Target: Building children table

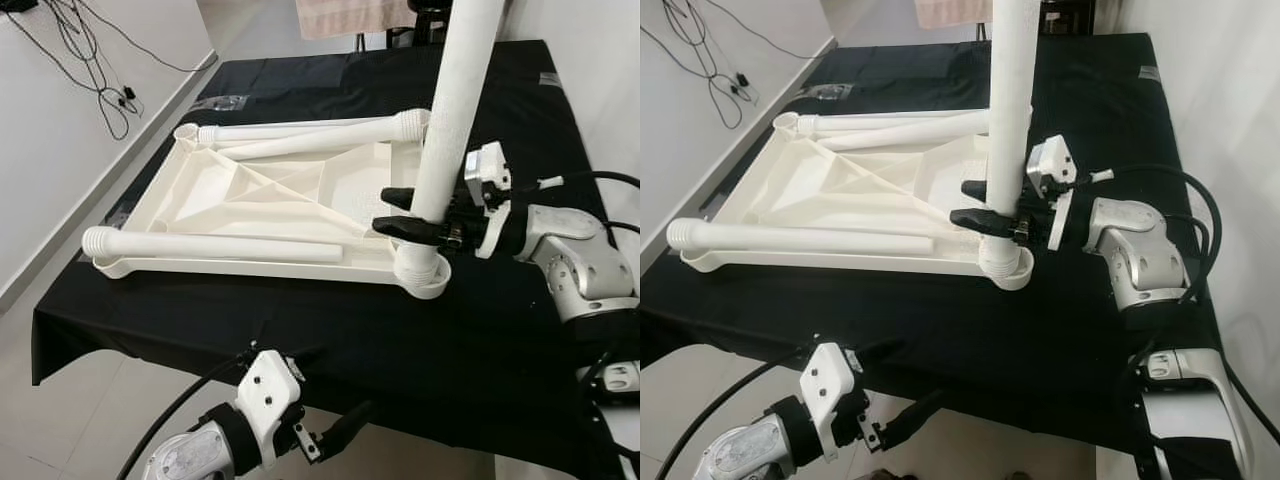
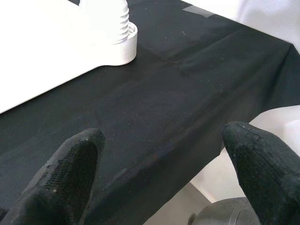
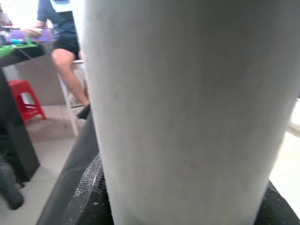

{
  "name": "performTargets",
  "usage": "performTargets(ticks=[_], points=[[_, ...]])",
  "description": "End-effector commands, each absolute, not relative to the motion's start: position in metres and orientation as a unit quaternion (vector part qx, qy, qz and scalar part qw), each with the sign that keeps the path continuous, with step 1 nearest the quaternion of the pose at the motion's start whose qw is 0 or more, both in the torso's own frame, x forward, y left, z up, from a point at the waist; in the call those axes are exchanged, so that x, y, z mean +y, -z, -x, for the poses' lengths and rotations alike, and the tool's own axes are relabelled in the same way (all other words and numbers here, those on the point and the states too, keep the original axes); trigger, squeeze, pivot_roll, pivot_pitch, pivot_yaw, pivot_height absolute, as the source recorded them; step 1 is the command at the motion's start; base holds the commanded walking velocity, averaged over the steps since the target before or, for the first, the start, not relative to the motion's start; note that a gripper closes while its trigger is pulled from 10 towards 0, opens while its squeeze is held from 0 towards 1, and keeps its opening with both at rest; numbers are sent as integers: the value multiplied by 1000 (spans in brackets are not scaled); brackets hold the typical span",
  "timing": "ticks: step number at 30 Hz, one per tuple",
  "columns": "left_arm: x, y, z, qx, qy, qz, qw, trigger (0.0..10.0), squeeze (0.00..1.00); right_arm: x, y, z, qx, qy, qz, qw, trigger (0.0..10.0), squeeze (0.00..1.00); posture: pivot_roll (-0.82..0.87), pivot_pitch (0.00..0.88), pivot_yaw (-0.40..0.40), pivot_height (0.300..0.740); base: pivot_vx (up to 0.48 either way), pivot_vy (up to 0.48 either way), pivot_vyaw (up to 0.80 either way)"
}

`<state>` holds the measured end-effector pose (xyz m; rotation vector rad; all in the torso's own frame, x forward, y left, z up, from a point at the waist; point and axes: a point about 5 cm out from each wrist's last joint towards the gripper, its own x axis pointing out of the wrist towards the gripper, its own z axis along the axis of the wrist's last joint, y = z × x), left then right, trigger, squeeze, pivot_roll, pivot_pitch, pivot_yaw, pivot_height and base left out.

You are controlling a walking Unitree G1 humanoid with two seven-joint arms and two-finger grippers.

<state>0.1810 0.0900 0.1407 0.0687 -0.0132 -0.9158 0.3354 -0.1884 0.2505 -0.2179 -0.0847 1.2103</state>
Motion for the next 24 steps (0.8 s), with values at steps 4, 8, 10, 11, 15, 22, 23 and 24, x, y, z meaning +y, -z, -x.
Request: performTargets(ticks=[4,8,10,11,15,22,23,24], points=[[94,-141,-176,6,445,-37,895,10000,0,-187,-227,-331,17,-599,118,792,10000,0,25,234,111,740,0,0,0],[94,-142,-175,7,445,-37,895,10000,0,-190,-228,-336,21,-589,138,796,10000,0,28,235,116,740,0,0,0],[94,-143,-173,8,446,-37,894,10000,0,-194,-231,-341,19,-576,150,803,10000,0,31,238,116,740,0,0,0],[94,-143,-173,8,446,-37,894,10000,0,-195,-232,-343,18,-572,152,806,10000,0,31,238,116,740,0,0,0],[93,-144,-170,10,448,-35,893,10000,0,-199,-236,-343,15,-569,150,808,10000,0,30,249,117,740,0,0,0],[93,-146,-168,11,449,-33,893,10000,0,-205,-239,-340,19,-578,147,802,10000,0,34,253,119,740,0,0,0],[93,-146,-168,12,449,-33,893,10000,0,-207,-240,-339,23,-581,147,800,10000,0,36,253,118,740,0,0,0],[93,-146,-168,12,449,-33,893,10000,0,-207,-240,-339,23,-581,147,800,10000,0,36,253,118,740,0,0,0]])
